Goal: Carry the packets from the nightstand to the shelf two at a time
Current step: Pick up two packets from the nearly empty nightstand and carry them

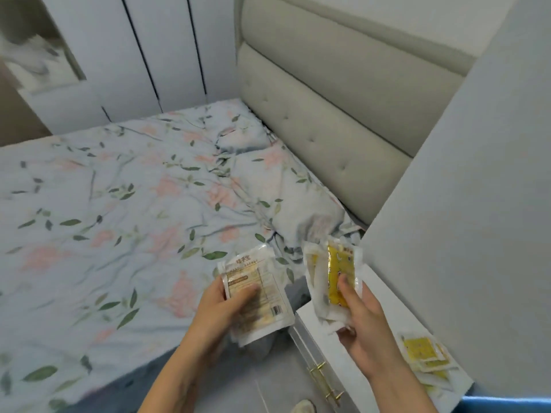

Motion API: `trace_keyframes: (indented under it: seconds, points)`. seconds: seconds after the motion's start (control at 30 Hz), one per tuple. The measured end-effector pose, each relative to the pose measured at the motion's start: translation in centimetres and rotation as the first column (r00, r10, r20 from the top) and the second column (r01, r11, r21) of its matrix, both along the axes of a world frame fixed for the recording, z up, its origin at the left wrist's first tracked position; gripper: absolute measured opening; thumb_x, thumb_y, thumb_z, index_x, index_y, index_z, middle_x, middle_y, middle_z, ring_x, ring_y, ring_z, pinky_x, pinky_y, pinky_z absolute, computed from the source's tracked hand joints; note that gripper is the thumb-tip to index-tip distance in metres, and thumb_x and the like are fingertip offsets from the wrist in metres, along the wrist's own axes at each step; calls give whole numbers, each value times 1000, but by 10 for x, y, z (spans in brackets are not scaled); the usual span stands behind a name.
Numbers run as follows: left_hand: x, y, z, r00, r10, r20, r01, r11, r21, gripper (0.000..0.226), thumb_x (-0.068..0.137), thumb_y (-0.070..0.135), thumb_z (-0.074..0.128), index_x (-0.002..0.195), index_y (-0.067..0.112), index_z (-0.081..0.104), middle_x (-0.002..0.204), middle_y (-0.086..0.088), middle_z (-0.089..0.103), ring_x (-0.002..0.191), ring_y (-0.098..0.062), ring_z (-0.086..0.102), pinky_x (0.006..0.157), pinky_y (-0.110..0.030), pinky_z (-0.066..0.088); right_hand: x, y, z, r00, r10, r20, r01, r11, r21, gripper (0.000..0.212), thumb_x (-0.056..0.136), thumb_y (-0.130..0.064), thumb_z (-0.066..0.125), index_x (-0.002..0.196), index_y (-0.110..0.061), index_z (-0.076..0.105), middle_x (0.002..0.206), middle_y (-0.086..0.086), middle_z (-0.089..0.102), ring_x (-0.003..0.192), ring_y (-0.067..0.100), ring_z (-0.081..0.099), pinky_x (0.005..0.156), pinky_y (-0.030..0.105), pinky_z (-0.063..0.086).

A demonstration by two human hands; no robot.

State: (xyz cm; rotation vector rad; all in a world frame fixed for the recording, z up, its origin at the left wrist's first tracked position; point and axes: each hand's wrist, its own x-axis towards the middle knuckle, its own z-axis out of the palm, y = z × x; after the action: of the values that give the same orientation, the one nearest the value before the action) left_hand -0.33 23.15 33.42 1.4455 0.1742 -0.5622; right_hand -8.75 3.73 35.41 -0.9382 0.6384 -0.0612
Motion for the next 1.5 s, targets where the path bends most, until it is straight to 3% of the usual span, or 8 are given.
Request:
trace_keyframes:
  seconds: [0.1, 0.3, 0.57, 0.73, 0.83, 0.93, 1.2, 1.5]
  points:
    - [-19, 75, 15, 992, 122, 29, -122, 993, 4, 23, 87, 0, 63, 110, 4, 63, 101, -14, 74, 92, -30, 72, 73, -34, 59, 4, 63, 14, 990, 133, 41, -132, 991, -36, 25, 88, -19, 60, 112, -14, 64, 90, 4, 75, 67, 10, 71, 45, 19, 50]
    - [-84, 242, 37, 930, 365, 31, -366, 930, 19, 27, 88, 1, 62, 115, 5, 62, 107, -15, 73, 98, -31, 70, 90, -45, 54, -1, 211, 32, 899, 435, 53, -426, 895, -131, 36, 79, -23, 65, 113, -10, 65, 106, 12, 74, 84, 21, 73, 56, 28, 58]
    - [-161, 412, 40, 756, 653, 50, -654, 756, 22, 26, 90, 2, 61, 115, 7, 60, 109, -11, 73, 98, -27, 71, 82, -39, 57, 7, 394, 41, 656, 754, -21, -722, 620, -308, 22, 89, -23, 63, 100, -5, 68, 94, 13, 76, 76, 21, 72, 58, 26, 55]
    - [-189, 486, 35, 575, 817, 41, -818, 575, 6, 24, 89, 1, 61, 112, 8, 60, 103, -8, 74, 92, -21, 72, 71, -29, 58, 22, 496, 38, 476, 879, -19, -841, 448, -303, 26, 85, -28, 65, 101, -7, 68, 93, 12, 76, 76, 21, 72, 62, 30, 55]
    - [-194, 532, 31, 468, 884, 13, -884, 468, 12, 26, 88, 2, 63, 113, 6, 60, 107, -11, 73, 97, -26, 70, 83, -40, 57, 37, 558, 33, 379, 926, -8, -882, 358, -307, 17, 90, -23, 62, 95, -9, 69, 89, 10, 76, 72, 18, 72, 57, 26, 55]
    - [-188, 580, 29, 398, 917, 6, -917, 398, 29, 27, 88, 2, 63, 115, 5, 60, 110, -12, 72, 101, -28, 69, 90, -46, 54, 57, 621, 28, 299, 954, -10, -904, 280, -324, 17, 91, -24, 62, 95, -10, 69, 91, 12, 76, 77, 23, 71, 69, 36, 57]
    - [-155, 714, 55, 145, 989, -3, -989, 145, -12, 23, 88, 0, 62, 110, 6, 62, 105, -13, 73, 95, -28, 70, 80, -40, 56, 123, 803, 54, 15, 1000, 17, -896, 21, -444, 18, 92, -23, 63, 97, -7, 69, 78, 3, 74, 61, 10, 68, 47, 18, 47]
    - [-183, 844, 64, -122, 992, 17, -992, -122, -23, 21, 88, 5, 64, 108, 14, 63, 100, -6, 75, 91, -22, 72, 74, -33, 56, 125, 978, 57, -202, 979, -10, -866, -183, -465, 16, 90, -24, 64, 94, -10, 69, 85, 7, 76, 73, 19, 70, 61, 30, 55]
